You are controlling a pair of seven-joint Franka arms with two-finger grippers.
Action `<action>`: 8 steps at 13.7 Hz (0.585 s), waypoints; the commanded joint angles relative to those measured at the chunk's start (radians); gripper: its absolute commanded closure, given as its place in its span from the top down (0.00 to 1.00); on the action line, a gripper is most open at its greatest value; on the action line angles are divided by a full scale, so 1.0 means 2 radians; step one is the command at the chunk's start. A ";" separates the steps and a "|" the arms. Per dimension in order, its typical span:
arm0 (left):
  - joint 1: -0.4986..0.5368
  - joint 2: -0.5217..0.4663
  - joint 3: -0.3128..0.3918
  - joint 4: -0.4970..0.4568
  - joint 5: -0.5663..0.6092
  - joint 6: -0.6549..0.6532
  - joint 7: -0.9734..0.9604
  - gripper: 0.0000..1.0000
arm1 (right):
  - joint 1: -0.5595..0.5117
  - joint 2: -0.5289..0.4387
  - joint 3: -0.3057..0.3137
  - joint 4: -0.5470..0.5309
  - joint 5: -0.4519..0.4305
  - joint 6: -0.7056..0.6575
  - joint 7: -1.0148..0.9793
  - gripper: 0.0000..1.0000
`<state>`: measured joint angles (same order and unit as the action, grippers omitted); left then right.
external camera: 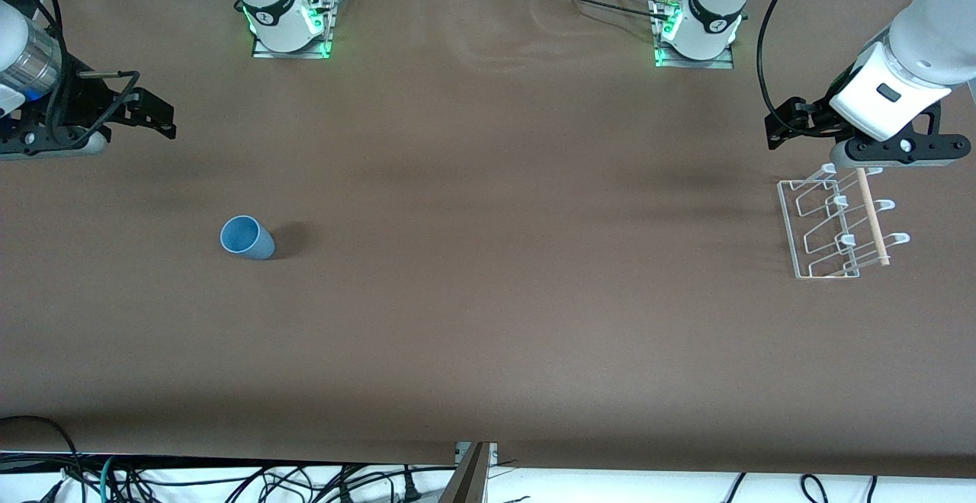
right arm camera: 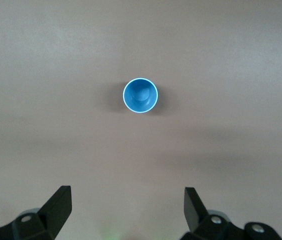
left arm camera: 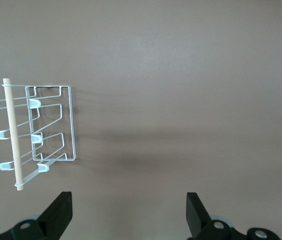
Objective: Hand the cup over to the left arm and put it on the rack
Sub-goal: 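Reach the right gripper down to the blue cup's rim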
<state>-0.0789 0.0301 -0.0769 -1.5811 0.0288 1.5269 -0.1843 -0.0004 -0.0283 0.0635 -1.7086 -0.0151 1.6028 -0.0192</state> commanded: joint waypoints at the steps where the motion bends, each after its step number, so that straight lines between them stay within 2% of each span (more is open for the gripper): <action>1: 0.000 -0.003 -0.001 0.008 0.009 -0.011 0.009 1.00 | -0.006 0.006 0.003 0.006 0.007 -0.002 -0.003 0.99; 5: 0.000 -0.003 0.000 0.008 0.009 -0.011 0.009 1.00 | -0.008 0.045 -0.003 0.001 0.007 0.005 -0.007 0.99; 8: 0.000 -0.003 -0.001 0.008 0.009 -0.011 0.009 1.00 | -0.008 0.082 -0.022 -0.024 0.004 0.061 -0.039 0.99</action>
<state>-0.0789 0.0301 -0.0772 -1.5799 0.0288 1.5259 -0.1843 -0.0034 0.0963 0.0372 -1.7241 -0.0151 1.6570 -0.0397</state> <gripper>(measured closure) 0.000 0.004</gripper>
